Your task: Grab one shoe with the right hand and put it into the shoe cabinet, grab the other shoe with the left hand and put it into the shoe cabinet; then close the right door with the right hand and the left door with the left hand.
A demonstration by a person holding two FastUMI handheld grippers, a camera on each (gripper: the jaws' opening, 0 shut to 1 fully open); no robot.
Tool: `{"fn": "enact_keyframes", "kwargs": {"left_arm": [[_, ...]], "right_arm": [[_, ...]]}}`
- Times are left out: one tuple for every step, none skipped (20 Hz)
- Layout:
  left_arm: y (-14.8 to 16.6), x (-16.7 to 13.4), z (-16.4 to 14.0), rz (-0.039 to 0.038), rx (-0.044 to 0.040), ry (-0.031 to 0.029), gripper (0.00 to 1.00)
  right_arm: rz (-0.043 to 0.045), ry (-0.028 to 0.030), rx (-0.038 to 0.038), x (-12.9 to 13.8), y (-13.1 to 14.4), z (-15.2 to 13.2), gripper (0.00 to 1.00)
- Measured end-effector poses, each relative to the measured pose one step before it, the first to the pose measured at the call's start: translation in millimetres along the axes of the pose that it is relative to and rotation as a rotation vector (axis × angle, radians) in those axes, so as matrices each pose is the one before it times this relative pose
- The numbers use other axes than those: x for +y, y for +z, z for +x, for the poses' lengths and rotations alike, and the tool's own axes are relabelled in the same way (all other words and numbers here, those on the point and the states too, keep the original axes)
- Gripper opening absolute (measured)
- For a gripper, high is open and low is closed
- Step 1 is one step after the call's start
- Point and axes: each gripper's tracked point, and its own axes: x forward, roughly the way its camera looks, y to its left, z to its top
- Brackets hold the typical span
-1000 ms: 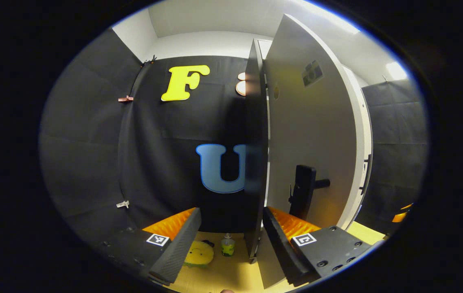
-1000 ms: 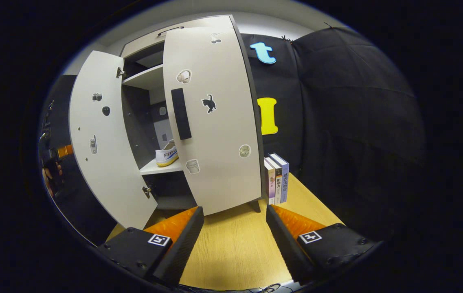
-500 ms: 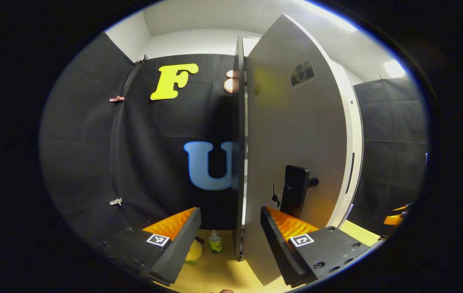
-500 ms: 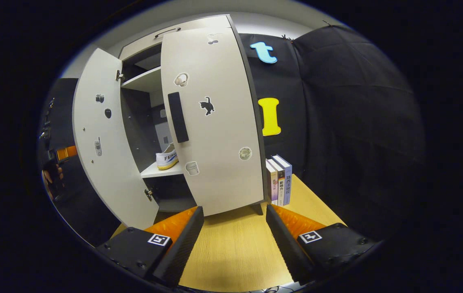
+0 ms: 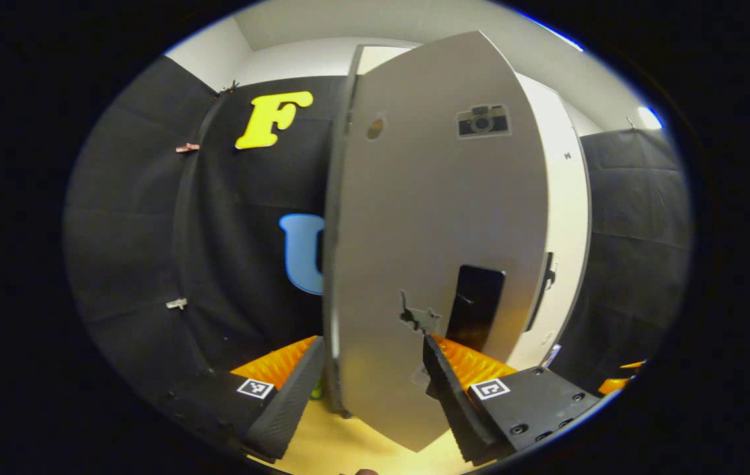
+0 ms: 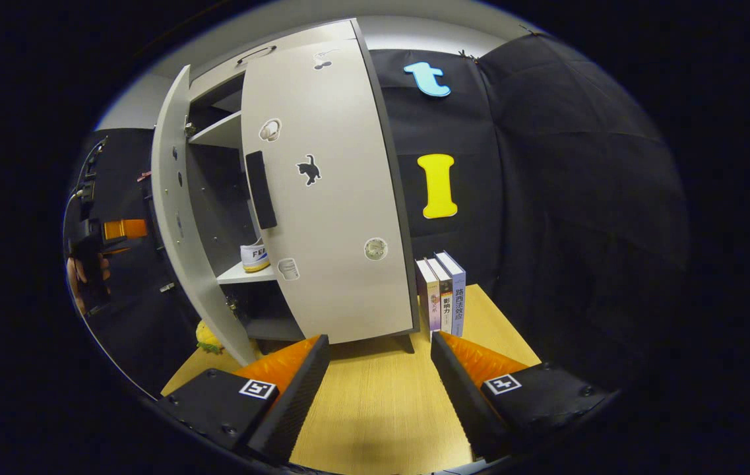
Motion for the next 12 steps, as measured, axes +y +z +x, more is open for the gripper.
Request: {"fn": "enact_keyframes", "kwargs": {"left_arm": [[0.80,-17.36,0.52,-0.00662,-0.01147,-0.00743,0.94],[0.88,-12.59,-1.38,0.00039,-0.01366,0.00357,0.94],[-0.76,-10.53,-1.79,0.00626,-0.00918,0.00261,0.92],[-2.39,-9.04,-3.33,0.00686,-0.00655,0.01220,0.92],[-4.26,-7.04,-6.41,0.00608,-0.00332,0.01704,0.92],[-6.44,-5.19,-8.34,0.00462,-0.00741,0.02286,0.94],[-6.42,-1.42,-9.29,0.00282,-0.00602,0.03120,0.94],[-7.94,-1.88,-11.01,0.00291,-0.00705,0.03044,0.94],[-4.51,0.12,-9.66,-0.00025,-0.00748,0.02326,0.95],[-5.63,-1.39,-7.47,-0.00325,-0.00361,0.00646,0.94],[-3.70,-3.39,-8.14,-0.00318,-0.00137,-0.00848,0.95],[-3.29,-1.09,-8.09,-0.00111,0.00112,-0.01120,0.94]], "right_arm": [[-0.00511,0.00977,0.00332,-6.80,1.25,2.23,0.99],[-0.01471,0.00580,-0.00216,-7.85,2.17,1.65,0.99],[-0.02272,0.00457,-0.00847,-7.49,3.38,1.11,0.98],[-0.02145,0.00687,-0.00889,-6.23,4.21,1.22,0.98],[-0.00936,0.01549,-0.00863,-3.36,4.09,1.74,0.98],[-0.00257,0.01476,-0.01573,-1.76,6.38,1.85,0.98],[-0.00143,0.01506,-0.02038,-1.19,7.52,2.90,0.98],[-0.00383,0.01171,-0.02334,0.19,7.21,3.26,0.99],[-0.00760,0.00505,-0.02068,0.05,4.85,2.50,0.98],[-0.01188,0.00384,-0.01626,1.28,4.47,1.57,0.98],[-0.01325,0.00485,-0.01969,2.78,5.26,0.54,0.98],[-0.00943,0.00084,-0.02871,3.47,7.48,-1.13,0.98]]}}
